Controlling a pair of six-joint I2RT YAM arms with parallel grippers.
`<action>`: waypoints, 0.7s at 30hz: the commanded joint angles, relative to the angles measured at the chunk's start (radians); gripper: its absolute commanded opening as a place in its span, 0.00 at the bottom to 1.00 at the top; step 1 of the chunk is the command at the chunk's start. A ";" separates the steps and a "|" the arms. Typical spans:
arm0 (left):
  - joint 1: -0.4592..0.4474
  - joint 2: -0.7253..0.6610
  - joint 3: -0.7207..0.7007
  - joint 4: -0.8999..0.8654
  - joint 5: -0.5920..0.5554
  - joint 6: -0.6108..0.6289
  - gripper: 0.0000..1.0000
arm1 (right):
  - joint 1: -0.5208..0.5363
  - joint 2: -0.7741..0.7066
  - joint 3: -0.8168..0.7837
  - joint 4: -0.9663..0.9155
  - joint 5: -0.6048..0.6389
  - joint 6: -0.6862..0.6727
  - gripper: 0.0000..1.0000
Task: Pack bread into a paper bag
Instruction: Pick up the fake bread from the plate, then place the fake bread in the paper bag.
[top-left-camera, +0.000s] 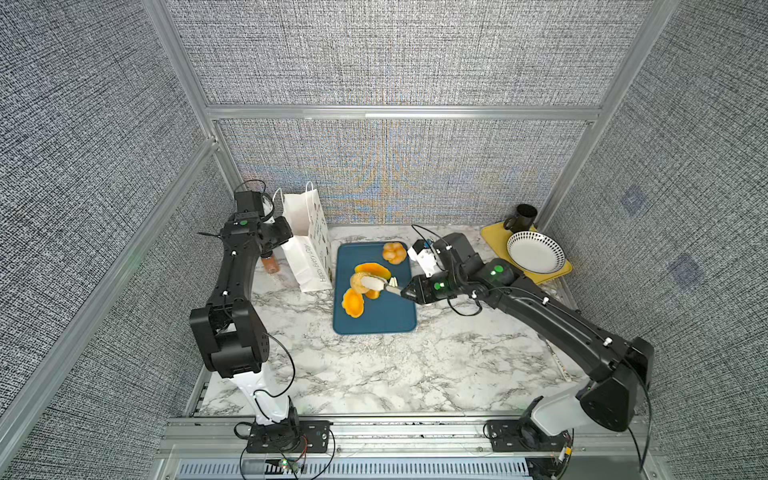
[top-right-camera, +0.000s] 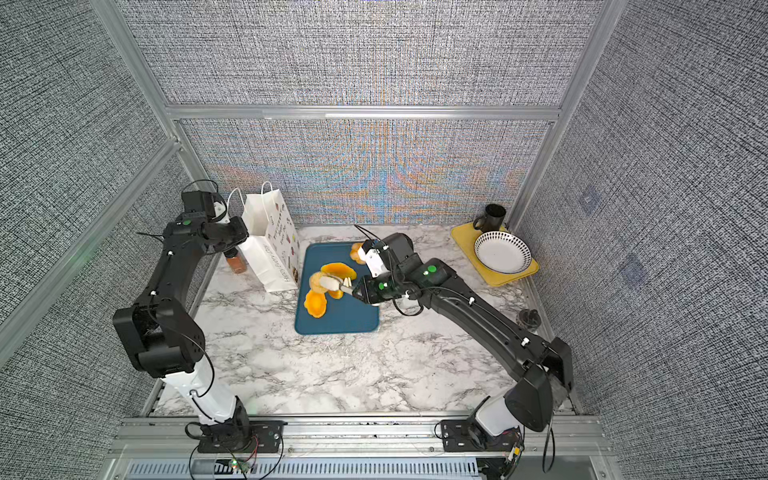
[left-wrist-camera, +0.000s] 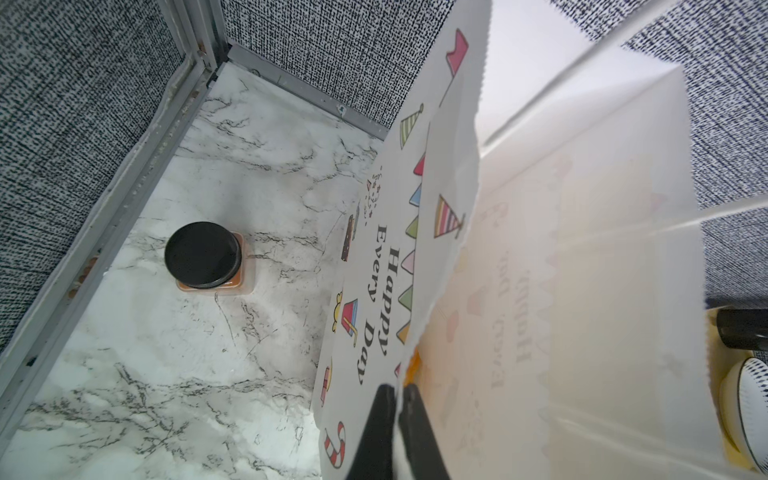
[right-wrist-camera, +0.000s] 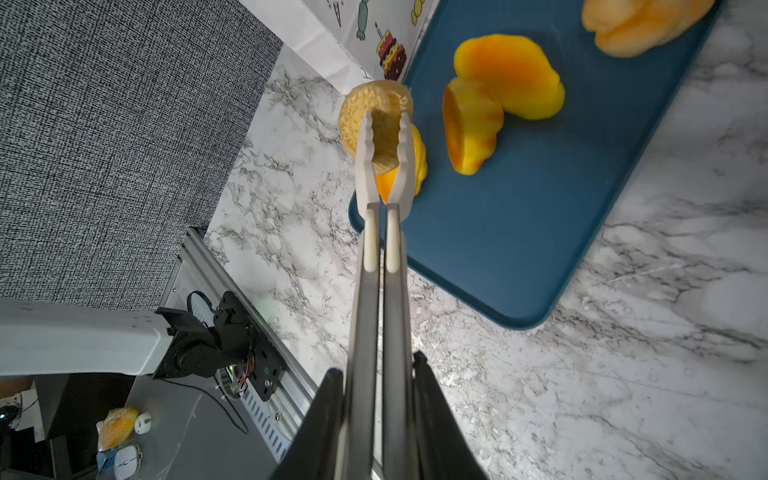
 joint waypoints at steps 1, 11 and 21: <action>0.000 -0.006 0.001 -0.015 0.004 -0.003 0.02 | 0.000 0.048 0.116 -0.017 0.025 -0.046 0.08; 0.000 -0.023 0.000 -0.023 0.006 0.001 0.02 | -0.020 0.203 0.380 0.057 0.032 -0.079 0.09; 0.000 -0.017 0.004 -0.016 0.012 -0.012 0.02 | -0.025 0.367 0.657 0.063 -0.011 -0.091 0.09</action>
